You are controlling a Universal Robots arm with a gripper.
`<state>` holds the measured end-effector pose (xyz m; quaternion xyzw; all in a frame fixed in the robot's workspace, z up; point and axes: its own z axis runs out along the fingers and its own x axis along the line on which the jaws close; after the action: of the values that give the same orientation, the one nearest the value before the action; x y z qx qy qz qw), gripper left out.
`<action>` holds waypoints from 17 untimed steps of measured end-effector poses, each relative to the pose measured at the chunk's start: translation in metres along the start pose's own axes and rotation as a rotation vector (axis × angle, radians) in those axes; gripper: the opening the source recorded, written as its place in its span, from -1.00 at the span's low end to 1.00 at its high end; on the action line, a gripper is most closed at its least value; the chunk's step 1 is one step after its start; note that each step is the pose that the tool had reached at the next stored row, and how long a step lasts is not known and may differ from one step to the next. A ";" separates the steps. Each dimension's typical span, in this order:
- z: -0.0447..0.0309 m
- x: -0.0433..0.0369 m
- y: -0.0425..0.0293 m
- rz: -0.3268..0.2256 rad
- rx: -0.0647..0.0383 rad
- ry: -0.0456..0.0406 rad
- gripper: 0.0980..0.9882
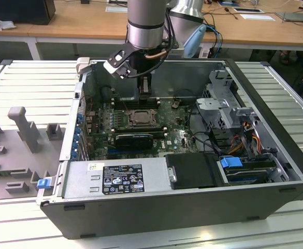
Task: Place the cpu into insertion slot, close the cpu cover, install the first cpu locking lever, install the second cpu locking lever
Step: 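Install the first cpu locking lever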
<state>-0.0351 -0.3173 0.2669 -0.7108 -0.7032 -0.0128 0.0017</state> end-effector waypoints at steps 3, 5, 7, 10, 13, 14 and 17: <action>-0.0082 0.0002 0.0001 -0.036 0.001 0.0007 -0.98; -0.0079 0.0002 0.0001 -0.144 0.003 0.0021 -0.98; -0.0078 0.0002 0.0001 -0.227 0.005 0.0036 -0.98; -0.0078 0.0002 0.0001 -0.315 0.006 0.0046 -0.98; -0.0077 0.0001 -0.0005 -0.365 0.007 0.0055 -0.98; -0.0078 0.0001 -0.0007 -0.387 0.008 0.0057 -0.98; -0.0078 0.0001 -0.0009 -0.447 0.009 0.0066 -0.98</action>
<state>-0.0361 -0.3173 0.2747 -0.5374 -0.8432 -0.0120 0.0043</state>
